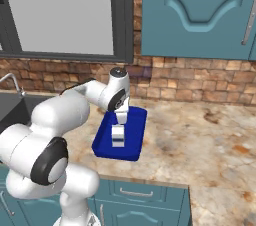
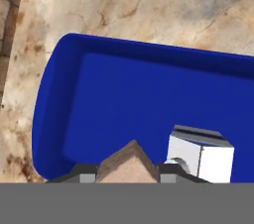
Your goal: Take out the milk from the fridge and place it on the tray on the counter. Then take the sugar cube near the tray and place it in the tray.
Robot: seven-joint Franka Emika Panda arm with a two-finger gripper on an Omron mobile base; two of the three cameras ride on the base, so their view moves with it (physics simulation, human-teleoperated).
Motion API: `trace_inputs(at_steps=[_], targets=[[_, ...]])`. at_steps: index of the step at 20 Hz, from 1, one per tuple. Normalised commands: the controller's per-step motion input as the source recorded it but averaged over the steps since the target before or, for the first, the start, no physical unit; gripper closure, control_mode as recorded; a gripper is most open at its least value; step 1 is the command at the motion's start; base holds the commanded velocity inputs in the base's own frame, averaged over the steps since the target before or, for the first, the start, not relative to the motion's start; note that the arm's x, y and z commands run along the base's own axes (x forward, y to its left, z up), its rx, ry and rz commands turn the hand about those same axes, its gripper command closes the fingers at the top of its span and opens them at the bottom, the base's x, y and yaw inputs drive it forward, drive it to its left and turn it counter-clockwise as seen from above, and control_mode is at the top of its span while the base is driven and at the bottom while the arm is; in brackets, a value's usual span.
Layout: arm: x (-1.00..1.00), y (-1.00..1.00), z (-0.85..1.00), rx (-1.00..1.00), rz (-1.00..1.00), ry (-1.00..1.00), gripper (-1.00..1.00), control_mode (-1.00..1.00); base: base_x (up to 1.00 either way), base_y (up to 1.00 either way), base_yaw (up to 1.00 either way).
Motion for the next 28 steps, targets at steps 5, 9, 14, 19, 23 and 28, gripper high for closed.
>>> trace_inputs(at_steps=[5, 9, 14, 19, 23, 28], targets=[[0.38, 0.11, -0.06, -0.04, 0.05, 0.04, 1.0, -1.0, 0.0, 0.0, 0.0], [0.26, 0.01, -0.19, -0.01, 0.06, 0.06, 1.0, -1.0, 0.0, 0.0, 0.0], [0.17, 0.0, -0.21, -0.03, 0.14, 0.02, 1.0, -1.0, 0.0, 0.0, 0.0], [0.02, 0.0, -0.2, 0.0, 0.25, 0.0, 1.0, -1.0, 0.0, 0.0, 0.0], [0.0, 0.0, -0.14, -0.02, 0.27, 0.0, 1.0, -1.0, 0.0, 0.0, 0.0], [0.0, 0.0, -0.02, -0.05, 0.18, 0.0, 1.0, -1.0, 0.0, 0.0, 0.0]])
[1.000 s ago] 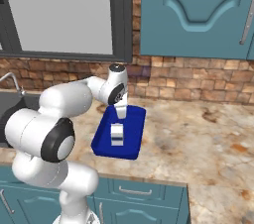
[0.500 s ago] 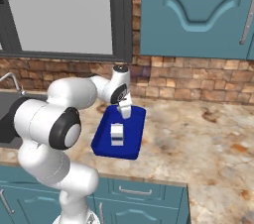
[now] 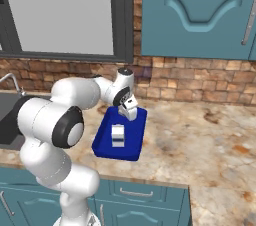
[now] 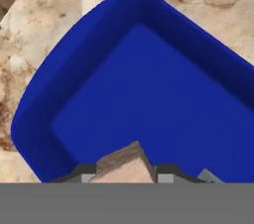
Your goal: Take out the milk from the fridge and place it on the tray on the counter. Then take the sugar cube near the tray and place it in the tray.
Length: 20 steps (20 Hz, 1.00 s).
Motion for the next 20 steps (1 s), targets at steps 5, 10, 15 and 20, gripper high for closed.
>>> trace_inputs(at_steps=[5, 10, 15, 20], targets=[[0.07, 0.05, -0.06, -0.07, 0.08, 0.0, 1.0, -1.0, 0.0, 0.0, 0.0], [0.24, 0.17, -0.13, -0.1, 0.03, 0.0, 1.0, -1.0, 0.0, 0.0, 0.0], [0.21, 0.02, -0.32, -0.06, 0.03, 0.0, 1.0, -1.0, 0.0, 0.0, 0.0], [0.11, -0.04, -0.3, 0.0, 0.05, 0.01, 1.0, -1.0, 0.0, 0.0, 0.0]])
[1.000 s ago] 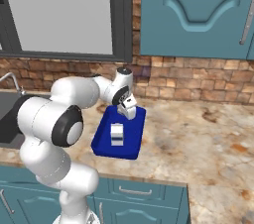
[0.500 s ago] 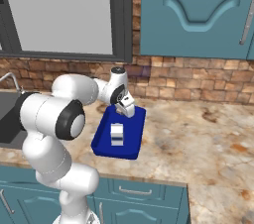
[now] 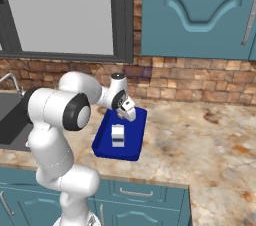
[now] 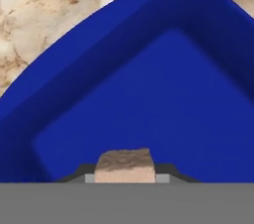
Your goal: Take out the milk from the fridge and place it on the tray on the counter. Then take the sugar cube near the tray and place it in the tray.
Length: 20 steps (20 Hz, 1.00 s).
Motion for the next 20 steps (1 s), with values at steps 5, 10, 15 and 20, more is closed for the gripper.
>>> trace_inputs(at_steps=[5, 10, 15, 20], targets=[[0.14, 0.0, -0.27, -0.01, 0.01, 0.01, 1.0, -1.0, 0.0, 0.0, 0.0], [0.14, 0.0, -0.25, 0.0, 0.0, 0.0, 1.0, -1.0, 0.0, 0.0, 0.0], [0.15, 0.0, -0.22, 0.0, 0.01, 0.0, 1.0, -1.0, 0.0, 0.0, 0.0], [0.08, 0.0, -0.24, 0.0, 0.0, 0.0, -1.0, -1.0, 0.0, 0.0, 0.0]])
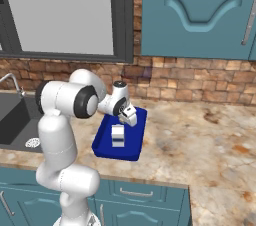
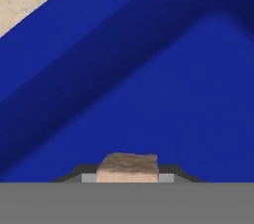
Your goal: Take out the milk from the fridge and place it on the tray on the counter. Then take the sugar cube near the tray and place it in the tray.
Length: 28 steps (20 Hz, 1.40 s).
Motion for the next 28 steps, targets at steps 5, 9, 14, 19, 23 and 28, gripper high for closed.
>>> trace_inputs(at_steps=[5, 9, 14, 19, 23, 28], targets=[[0.01, -0.09, -0.13, 0.0, 0.01, 0.0, -1.0, -1.0, 0.0, 0.0, 0.0], [-0.01, -0.08, 0.11, 0.0, 0.0, 0.01, -1.0, -1.0, 0.0, 0.0, 0.0], [-0.11, -0.02, 0.48, 0.0, 0.0, 0.0, -1.0, -1.0, 0.0, 0.0, 0.0], [-0.26, 0.0, 0.63, 0.0, 0.0, -0.06, -1.0, -1.0, 0.0, 0.0, 0.0], [-0.38, 0.02, 0.63, -0.01, 0.0, -0.14, -1.0, -1.0, 0.0, 0.0, 0.0], [-0.41, 0.11, 0.56, -0.03, 0.0, -0.16, -1.0, -1.0, 0.0, 0.0, 0.0]])
